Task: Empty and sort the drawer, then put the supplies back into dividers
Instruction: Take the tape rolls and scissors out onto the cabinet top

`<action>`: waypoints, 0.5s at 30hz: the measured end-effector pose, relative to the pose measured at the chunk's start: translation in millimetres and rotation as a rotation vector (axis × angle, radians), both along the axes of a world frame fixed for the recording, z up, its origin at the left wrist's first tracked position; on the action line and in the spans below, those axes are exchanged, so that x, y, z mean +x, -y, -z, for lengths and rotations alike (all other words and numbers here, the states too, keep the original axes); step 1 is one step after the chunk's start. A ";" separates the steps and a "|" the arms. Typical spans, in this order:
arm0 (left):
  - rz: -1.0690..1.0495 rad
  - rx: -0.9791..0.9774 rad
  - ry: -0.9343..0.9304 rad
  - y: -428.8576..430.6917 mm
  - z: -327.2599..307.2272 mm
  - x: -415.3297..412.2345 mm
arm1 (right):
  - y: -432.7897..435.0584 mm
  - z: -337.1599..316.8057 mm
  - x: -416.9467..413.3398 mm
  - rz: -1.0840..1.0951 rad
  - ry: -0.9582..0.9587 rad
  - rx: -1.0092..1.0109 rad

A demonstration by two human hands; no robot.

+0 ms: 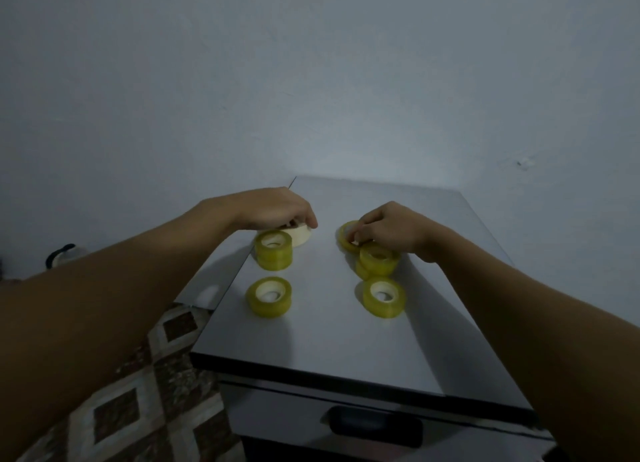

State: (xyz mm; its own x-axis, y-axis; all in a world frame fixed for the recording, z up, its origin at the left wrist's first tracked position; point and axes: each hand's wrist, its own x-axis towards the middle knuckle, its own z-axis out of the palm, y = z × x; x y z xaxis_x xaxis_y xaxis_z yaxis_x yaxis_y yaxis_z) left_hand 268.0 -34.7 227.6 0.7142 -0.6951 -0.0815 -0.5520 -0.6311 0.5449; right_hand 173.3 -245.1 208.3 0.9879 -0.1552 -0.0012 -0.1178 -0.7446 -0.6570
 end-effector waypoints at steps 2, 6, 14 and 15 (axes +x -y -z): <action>-0.009 -0.007 -0.016 -1.1 -0.6 -4.8 | -0.4 0.1 -3.8 0.005 -0.007 0.013; 0.005 0.007 0.004 -4.8 -2.4 -13.5 | -2.0 1.2 -10.2 0.013 0.005 0.017; 0.006 0.021 0.099 -6.4 -6.2 -24.2 | -4.8 1.5 -16.8 0.003 0.025 0.016; -0.010 -0.006 0.113 -7.7 -7.5 -25.9 | -4.8 0.8 -17.7 0.005 0.044 0.025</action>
State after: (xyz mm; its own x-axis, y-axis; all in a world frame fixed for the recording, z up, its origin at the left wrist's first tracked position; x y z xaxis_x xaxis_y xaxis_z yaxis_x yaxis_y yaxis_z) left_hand 242.2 -27.0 235.2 0.7254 -0.6884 0.0041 -0.6039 -0.6335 0.4838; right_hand 155.6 -240.4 207.5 0.9863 -0.1604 0.0380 -0.0921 -0.7276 -0.6798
